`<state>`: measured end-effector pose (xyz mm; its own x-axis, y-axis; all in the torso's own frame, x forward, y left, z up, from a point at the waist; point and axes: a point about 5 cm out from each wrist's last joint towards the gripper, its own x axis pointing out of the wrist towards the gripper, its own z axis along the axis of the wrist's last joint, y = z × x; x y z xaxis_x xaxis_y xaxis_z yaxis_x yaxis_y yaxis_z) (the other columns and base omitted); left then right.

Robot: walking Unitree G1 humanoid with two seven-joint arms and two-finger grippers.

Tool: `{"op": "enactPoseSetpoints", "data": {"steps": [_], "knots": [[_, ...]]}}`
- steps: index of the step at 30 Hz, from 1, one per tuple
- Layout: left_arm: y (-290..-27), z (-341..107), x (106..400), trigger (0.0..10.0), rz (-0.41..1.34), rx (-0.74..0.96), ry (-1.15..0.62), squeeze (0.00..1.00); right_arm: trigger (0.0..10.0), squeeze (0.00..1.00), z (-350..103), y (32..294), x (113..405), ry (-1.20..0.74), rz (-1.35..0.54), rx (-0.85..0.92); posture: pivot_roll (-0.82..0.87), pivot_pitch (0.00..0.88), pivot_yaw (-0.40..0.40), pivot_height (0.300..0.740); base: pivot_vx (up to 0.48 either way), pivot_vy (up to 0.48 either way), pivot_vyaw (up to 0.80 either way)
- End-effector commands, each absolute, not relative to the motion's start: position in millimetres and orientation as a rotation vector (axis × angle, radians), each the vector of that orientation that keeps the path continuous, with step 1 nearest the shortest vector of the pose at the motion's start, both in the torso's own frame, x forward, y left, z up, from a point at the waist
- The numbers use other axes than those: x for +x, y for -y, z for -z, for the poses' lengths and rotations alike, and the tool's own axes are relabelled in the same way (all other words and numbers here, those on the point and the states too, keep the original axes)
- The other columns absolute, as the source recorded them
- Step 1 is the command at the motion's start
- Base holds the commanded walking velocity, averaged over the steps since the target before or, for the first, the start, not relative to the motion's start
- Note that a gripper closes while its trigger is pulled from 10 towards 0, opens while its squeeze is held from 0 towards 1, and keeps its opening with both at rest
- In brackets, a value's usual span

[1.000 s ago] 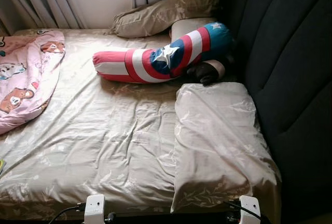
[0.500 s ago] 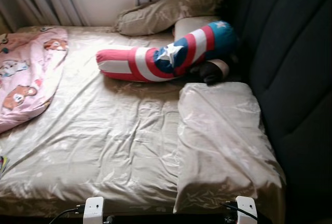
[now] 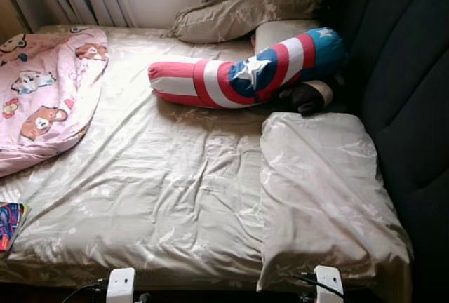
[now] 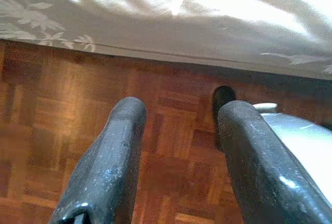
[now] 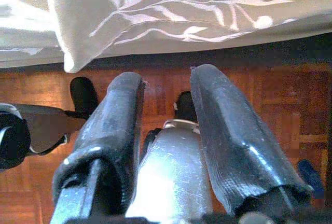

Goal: Clean up the room

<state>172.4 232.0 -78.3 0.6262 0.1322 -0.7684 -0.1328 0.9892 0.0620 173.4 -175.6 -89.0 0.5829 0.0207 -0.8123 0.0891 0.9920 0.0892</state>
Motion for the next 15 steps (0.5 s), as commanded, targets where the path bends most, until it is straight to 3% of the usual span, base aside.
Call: {"op": "enactPoseSetpoints", "data": {"steps": [1,15], "knots": [[-231.8,83.4,162.3,10.0,-0.153,-0.007,-0.924,0.0,10.0,0.0,91.7,177.0,167.6,-0.974,0.044,0.122,0.05,0.125,-0.008,0.74,0.0,0.281,0.0],[-229.8,84.3,161.2,10.0,-0.145,-0.01,-0.927,0.0,10.0,0.0,92.0,180.7,166.1,-0.981,0.042,0.115,0.05,0.136,-0.008,0.74,0.0,0.296,0.0]]}}
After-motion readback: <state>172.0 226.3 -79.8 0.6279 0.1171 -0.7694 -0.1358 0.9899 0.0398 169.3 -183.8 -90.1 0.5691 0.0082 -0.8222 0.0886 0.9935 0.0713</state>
